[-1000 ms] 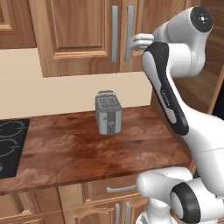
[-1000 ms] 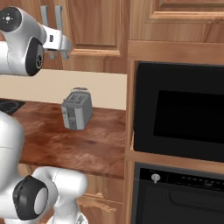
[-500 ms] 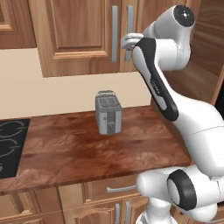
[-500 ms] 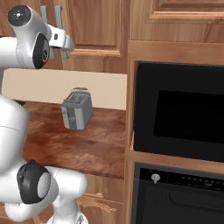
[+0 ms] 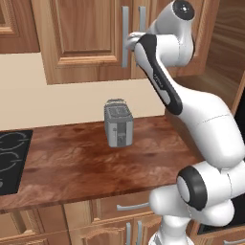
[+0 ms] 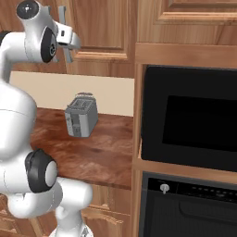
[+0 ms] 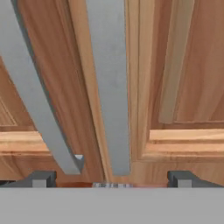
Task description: Open the cabinet. Pick the bar soap and place it next to the sink. Then close the cabinet.
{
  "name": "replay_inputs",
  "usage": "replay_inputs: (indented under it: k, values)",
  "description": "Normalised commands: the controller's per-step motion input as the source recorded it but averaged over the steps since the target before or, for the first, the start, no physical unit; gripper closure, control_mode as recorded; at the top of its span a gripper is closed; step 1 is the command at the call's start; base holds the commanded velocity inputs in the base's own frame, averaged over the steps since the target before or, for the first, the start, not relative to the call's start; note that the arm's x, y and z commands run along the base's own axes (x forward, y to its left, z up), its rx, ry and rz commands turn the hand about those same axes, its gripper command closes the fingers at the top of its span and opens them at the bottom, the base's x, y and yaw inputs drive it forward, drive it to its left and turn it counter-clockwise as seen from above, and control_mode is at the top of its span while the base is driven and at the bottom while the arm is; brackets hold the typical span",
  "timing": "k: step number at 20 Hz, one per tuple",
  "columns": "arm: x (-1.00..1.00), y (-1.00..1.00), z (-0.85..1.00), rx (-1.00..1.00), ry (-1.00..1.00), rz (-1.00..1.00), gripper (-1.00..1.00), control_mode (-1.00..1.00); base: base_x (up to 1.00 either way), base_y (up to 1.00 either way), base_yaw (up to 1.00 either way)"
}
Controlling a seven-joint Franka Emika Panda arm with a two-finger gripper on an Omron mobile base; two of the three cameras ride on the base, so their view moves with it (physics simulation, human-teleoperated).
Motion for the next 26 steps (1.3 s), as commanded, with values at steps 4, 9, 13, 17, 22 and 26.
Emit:
replay_inputs:
  k: [4, 9, 13, 17, 22, 26]
  values:
    - [0.60, 0.00, -0.16, -0.01, 0.00, 0.00, -1.00, -1.00, 0.00, 0.00, 0.00]
    - [0.46, 0.00, -0.06, 0.00, 0.00, 0.00, -1.00, -1.00, 0.00, 0.00, 0.00]
    - [0.41, 0.00, -0.08, 0.00, 0.00, 0.00, -1.00, -1.00, 0.00, 0.00, 0.00]
    - [0.44, 0.00, -0.15, 0.00, -0.01, 0.00, -1.00, -1.00, 0.00, 0.00, 0.00]
    - [0.31, 0.00, -0.37, 0.00, -0.15, 0.00, -1.00, -1.00, 0.00, 0.00, 0.00]
    - [0.32, 0.00, -0.46, 0.00, -0.26, 0.00, -1.00, -1.00, 0.00, 0.00, 0.00]
